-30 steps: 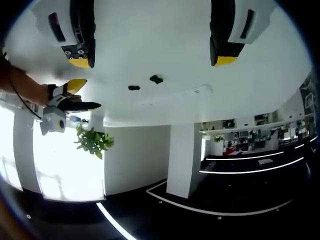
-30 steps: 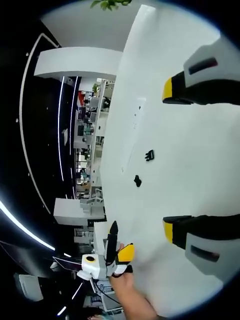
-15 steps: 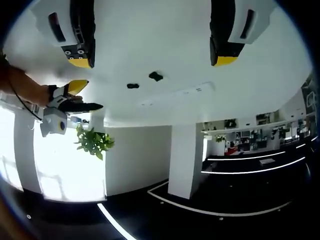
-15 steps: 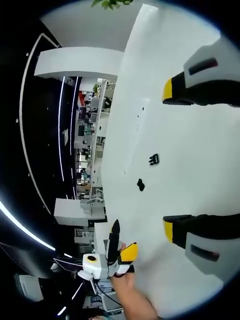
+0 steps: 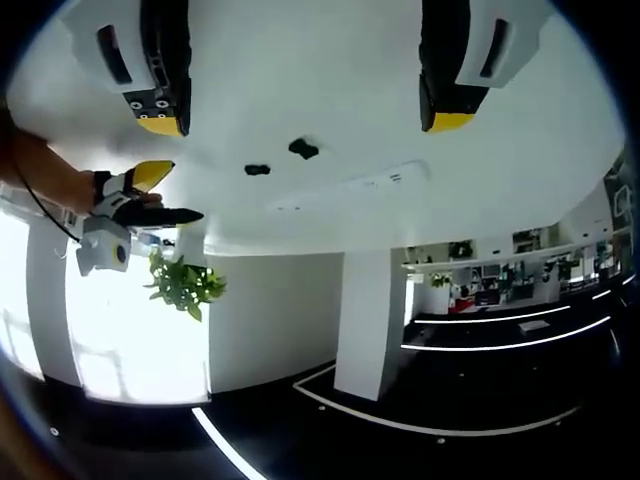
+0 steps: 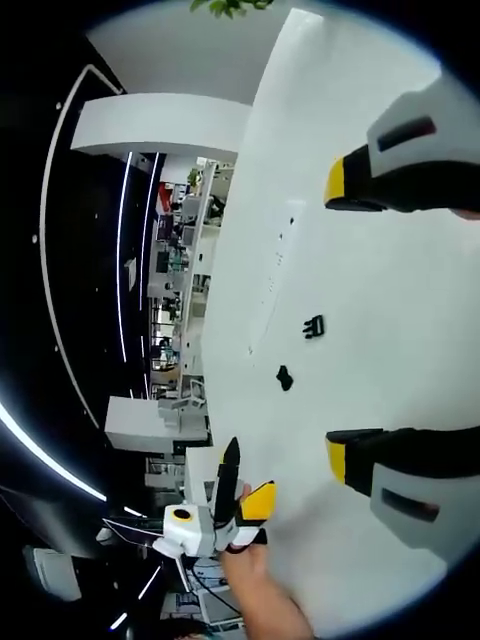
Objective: Snap the two parts of the plastic buckle together until the buckle closes and remains connected.
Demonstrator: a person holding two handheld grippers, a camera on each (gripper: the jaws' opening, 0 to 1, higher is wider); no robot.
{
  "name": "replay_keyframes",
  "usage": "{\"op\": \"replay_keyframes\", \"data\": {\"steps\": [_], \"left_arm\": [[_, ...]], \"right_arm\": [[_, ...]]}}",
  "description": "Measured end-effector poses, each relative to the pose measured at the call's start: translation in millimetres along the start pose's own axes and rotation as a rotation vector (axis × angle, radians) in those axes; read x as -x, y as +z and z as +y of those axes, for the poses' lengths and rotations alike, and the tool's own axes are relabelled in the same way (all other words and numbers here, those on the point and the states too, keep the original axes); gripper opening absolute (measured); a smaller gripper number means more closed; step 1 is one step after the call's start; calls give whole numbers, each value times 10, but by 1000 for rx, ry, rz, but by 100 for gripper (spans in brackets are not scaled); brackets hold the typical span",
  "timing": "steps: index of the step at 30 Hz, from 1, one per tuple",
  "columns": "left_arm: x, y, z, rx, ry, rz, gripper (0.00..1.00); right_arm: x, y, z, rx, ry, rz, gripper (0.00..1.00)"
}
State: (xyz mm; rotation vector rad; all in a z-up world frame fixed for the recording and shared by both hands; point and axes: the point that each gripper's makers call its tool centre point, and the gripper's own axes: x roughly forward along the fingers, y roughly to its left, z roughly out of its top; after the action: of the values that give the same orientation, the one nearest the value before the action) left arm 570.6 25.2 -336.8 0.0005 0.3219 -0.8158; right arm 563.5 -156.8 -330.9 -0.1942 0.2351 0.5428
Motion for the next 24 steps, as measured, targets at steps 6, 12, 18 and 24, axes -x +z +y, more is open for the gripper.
{"op": "replay_keyframes", "data": {"steps": [6, 12, 18, 24], "left_arm": [[-87, -12, 15, -14, -2, 12, 95], [-128, 5, 49, -51, 10, 21, 94], [-150, -11, 110, -27, 7, 18, 94], [-169, -8, 146, -10, 4, 17, 94]], "right_arm": [[-49, -2, -34, -2, 0, 2, 90], [-104, 87, -86, -1, -10, -16, 89], [-167, 76, -89, 5, -1, -7, 89], [-208, 82, -108, 2, 0, -8, 89]]}}
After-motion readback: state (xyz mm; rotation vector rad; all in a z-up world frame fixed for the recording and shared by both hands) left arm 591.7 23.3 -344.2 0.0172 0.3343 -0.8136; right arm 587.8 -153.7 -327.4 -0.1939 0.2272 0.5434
